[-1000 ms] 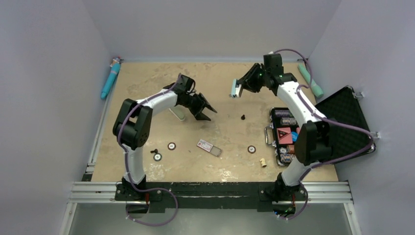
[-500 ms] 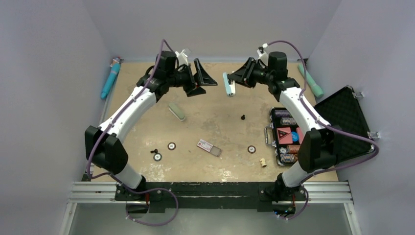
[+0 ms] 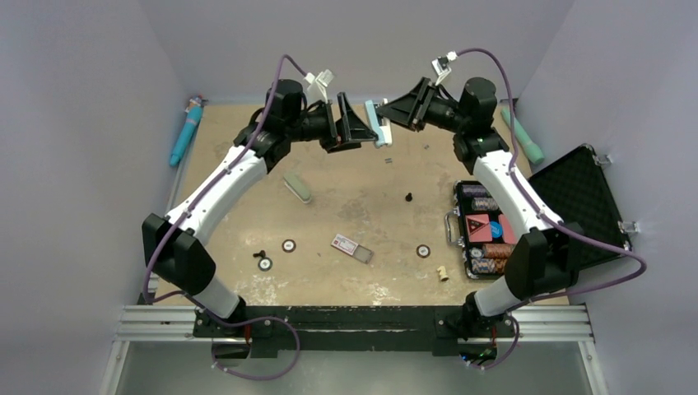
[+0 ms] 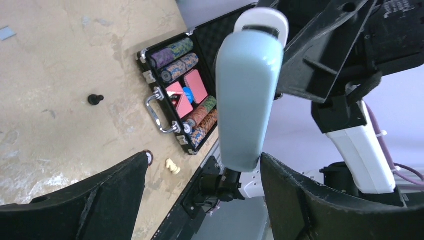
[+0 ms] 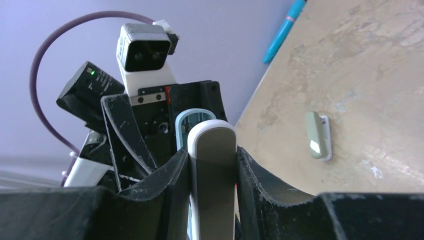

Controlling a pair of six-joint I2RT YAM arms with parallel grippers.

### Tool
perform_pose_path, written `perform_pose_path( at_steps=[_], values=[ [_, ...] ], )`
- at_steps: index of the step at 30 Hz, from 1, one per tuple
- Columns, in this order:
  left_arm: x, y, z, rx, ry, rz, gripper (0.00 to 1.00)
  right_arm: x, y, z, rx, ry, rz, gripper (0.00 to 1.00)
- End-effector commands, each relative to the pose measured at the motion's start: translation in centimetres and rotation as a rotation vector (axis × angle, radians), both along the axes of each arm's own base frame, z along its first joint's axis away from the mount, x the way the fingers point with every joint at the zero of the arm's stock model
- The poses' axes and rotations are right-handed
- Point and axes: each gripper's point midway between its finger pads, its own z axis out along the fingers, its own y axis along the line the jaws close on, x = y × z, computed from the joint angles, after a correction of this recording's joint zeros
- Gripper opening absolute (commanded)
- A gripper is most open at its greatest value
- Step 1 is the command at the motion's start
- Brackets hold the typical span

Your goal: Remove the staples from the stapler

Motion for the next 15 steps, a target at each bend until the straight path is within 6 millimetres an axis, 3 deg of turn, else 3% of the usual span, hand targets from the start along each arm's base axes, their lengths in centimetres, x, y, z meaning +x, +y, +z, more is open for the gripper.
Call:
perform_pose_path(
  at_steps=[1,7,12,15],
  values=[
    [-1.1,-1.0,6.1,-0.098,-0.176,-0.081,0.84,-2.8,0.9,5.5,0.069,-0.141,0.084,0.00],
    [-2.0,-1.7,7.7,-0.115,-0.218,-0.119,0.77,-3.2,1.6,5.6,0.078,-0.140,0.109,0.00],
    [-2.1,-1.9,6.6,-0.089,-0.171,-0.114,0.57,-3.9,1.7,6.7,0.118,-0.164,0.135,0.00],
    [-2.2,-1.9,6.7,-0.107,-0.168,-0.122,0.52,-4.2,1.7,6.7,0.153,-0.157,0.146,0.00]
  ],
)
